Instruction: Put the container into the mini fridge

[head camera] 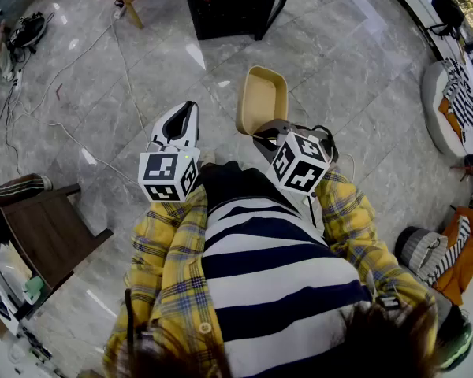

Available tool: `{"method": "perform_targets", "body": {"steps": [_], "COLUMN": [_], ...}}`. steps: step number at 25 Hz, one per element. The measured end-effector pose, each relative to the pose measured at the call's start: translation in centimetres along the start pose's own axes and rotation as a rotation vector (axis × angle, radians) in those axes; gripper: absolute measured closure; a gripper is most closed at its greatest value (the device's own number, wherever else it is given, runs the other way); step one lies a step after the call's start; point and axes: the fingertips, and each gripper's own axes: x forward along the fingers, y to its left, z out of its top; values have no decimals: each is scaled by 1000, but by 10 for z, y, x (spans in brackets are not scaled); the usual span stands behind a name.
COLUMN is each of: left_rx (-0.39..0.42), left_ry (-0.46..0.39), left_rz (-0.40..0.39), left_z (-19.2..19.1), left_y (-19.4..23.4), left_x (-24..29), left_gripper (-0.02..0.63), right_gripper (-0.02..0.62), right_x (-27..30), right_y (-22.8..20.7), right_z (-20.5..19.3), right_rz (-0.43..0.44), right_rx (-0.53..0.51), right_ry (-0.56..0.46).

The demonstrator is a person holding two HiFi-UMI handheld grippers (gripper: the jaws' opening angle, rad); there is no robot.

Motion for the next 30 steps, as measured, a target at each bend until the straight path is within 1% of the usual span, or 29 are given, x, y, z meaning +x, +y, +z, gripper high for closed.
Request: {"method": "perform_targets", "body": {"steps": [4,9,15,18,26,30], "left_rx": [-6,-1,-16,-10,-25,-35], "left_ry": [-2,-9,3,7,21,38], "left_rz": [-2,-2,-6,-10,2,19], "left_z": [0,1,-5,-5,-9,-11], "left_y": [-1,-1,-5,-9,-17,-9], "left_x": [-5,-4,0,5,18,23], "left_gripper": [578,578,578,578,578,578], "right_gripper": [566,566,566,566,566,566], "right_x": [-1,0,0,0,-2,3], "right_y": [3,2,6,1,-11,-19], "right_z": [2,4,-2,-6,-15,-17], "right_rz": [1,-3,17,16,40,54], "right_rx": [-8,9,14,15,-19,-14], "right_ry": [1,-7,3,5,13,19]}}
